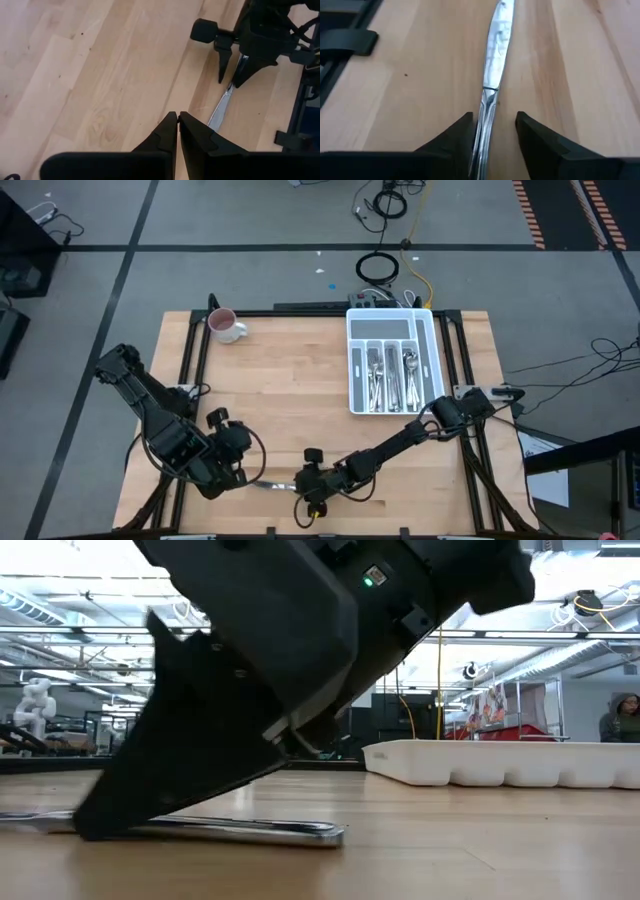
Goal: Sort silverware
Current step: Put the silver table knife into the silverware tray
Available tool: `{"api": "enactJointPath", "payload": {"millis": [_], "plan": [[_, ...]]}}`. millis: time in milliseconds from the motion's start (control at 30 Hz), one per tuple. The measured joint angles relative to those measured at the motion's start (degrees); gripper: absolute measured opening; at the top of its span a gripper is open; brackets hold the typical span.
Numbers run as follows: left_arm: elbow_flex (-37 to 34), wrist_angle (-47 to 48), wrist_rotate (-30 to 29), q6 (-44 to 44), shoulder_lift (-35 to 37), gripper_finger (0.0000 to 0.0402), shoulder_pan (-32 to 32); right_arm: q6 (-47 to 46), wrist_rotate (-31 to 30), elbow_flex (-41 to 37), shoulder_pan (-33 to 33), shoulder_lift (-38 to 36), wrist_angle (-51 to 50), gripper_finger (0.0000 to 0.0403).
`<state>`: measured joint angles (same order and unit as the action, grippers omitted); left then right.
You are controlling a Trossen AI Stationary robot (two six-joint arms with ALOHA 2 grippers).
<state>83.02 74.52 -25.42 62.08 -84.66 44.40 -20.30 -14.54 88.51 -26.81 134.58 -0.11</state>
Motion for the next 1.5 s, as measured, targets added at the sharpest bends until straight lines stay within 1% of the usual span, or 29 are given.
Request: {"api": "enactJointPath", "payload": {"millis": [100, 267, 300, 467, 633, 833, 967, 1100, 1200, 1267, 1433, 1500], "plan": [[0.02, 0.01, -0.89, -0.01, 0.0, 0.0027, 0.0, -1.99, -0.53, 0.09, -0.33, -0.12, -3.67, 0.0113], [0.02, 0.0, -2.11, -0.02, 0.0, 0.0027, 0.0, -5.94, -1.03, 0.11, -0.63, -0.4, -10.55, 0.0023], [0.02, 0.0, -2.17, -0.02, 0.0, 0.0027, 0.0, -6.11, -1.23, 0.11, -0.65, -0.49, -11.45, 0.0014], [0.02, 0.0, -3.89, -0.08, 0.0, 0.0027, 0.0, -10.17, -1.47, 0.11, -0.7, -0.73, -13.37, 0.0007], [0.02, -0.02, -5.54, -1.51, 0.0, 0.0027, 0.0, -11.64, -0.41, 0.11, -1.0, -1.79, -15.47, 0.0003], [0.02, -0.04, -7.01, -1.5, 0.0, 0.0027, 0.0, -13.35, 1.44, 0.11, -1.16, -4.06, -25.16, 0.0001], [0.0, -0.14, -7.05, -1.47, 0.0, 0.0027, 0.0, -13.71, 5.38, 0.11, -1.05, -5.93, -31.06, 0.0001], [0.0, -0.06, -7.22, -1.52, 0.0, 0.0027, 0.0, -14.43, 7.66, -0.4, -1.37, -9.4, -45.45, 0.0], [0.0, -0.11, -8.13, -2.52, 0.0, 0.0027, 0.0, -14.39, 6.54, -0.71, -1.08, -12.72, -51.56, 0.0001], [0.0, -0.14, -9.26, -2.86, 0.0, 0.0027, 0.0, -13.8, 5.16, -1.25, -0.29, -14.66, -58.25, 0.0001], [0.0, -0.06, -11.98, -3.04, 0.02, 0.0027, -0.02, -12.44, 3.0, -0.84, 1.93, -19.38, -64.01, 0.0004], [0.0, -0.06, -12.24, -3.04, 0.02, 0.0027, -0.02, -11.97, 2.3, -0.94, 2.17, -20.87, -63.59, 0.0004]]}}
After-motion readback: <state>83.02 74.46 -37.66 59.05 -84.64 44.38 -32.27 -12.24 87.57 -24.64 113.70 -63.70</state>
